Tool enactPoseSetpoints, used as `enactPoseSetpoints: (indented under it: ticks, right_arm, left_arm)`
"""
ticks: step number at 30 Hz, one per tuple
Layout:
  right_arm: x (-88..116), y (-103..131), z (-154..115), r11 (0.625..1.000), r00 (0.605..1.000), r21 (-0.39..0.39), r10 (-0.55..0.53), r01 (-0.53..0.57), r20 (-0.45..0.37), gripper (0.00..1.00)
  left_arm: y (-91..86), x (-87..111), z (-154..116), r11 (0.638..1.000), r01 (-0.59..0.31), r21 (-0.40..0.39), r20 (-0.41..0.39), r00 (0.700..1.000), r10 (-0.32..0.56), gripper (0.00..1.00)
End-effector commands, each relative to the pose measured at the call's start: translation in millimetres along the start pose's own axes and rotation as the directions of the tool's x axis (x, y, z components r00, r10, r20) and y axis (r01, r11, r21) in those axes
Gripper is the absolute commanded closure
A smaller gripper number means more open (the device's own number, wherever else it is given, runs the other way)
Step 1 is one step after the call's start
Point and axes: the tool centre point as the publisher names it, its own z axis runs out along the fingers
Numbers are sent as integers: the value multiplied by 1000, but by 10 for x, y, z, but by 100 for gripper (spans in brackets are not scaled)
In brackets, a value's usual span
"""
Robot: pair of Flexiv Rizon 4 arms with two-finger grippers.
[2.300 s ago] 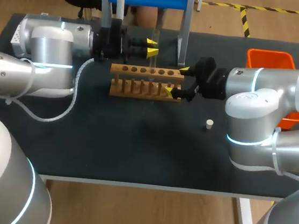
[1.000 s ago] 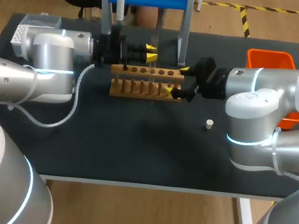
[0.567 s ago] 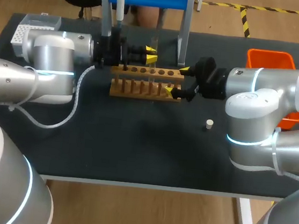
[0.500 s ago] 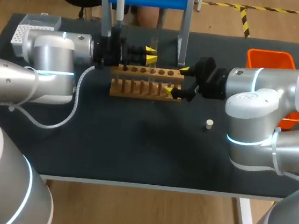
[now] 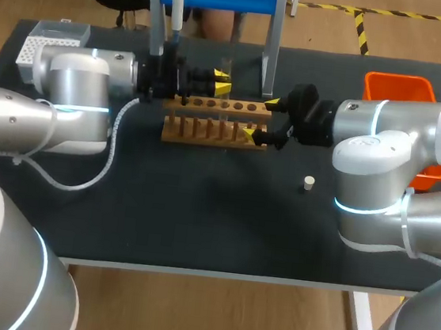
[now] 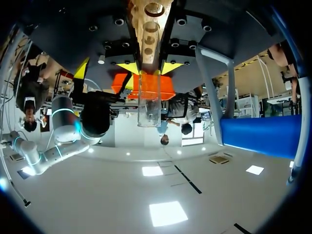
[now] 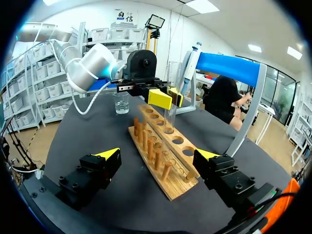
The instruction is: Invert the test tube, pick up the pipette, mount the tip to pipette, aspirate from beaker and dispense into the tube, eject the tip, return the pipette, and cap with the stopper.
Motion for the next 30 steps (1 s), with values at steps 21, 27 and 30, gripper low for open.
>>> enactPoseSetpoints:
  ticks: [21, 27, 30]
  right_arm:
    - [-4, 6, -1, 1000, 1000, 4, 0, 0, -2, 0]
    - [-4, 6, -1, 1000, 1000, 4, 0, 0, -2, 0]
    - [-4, 6, -1, 1000, 1000, 4, 0, 0, -2, 0]
  left_arm:
    - [-527, 274, -628, 992, -22, -123, 97, 995, 34, 0]
    - [-663, 513, -1043, 985, -6, -173, 175, 984, 37, 0]
    - [-721, 680, -1301, 980, 7, -198, 229, 973, 39, 0]
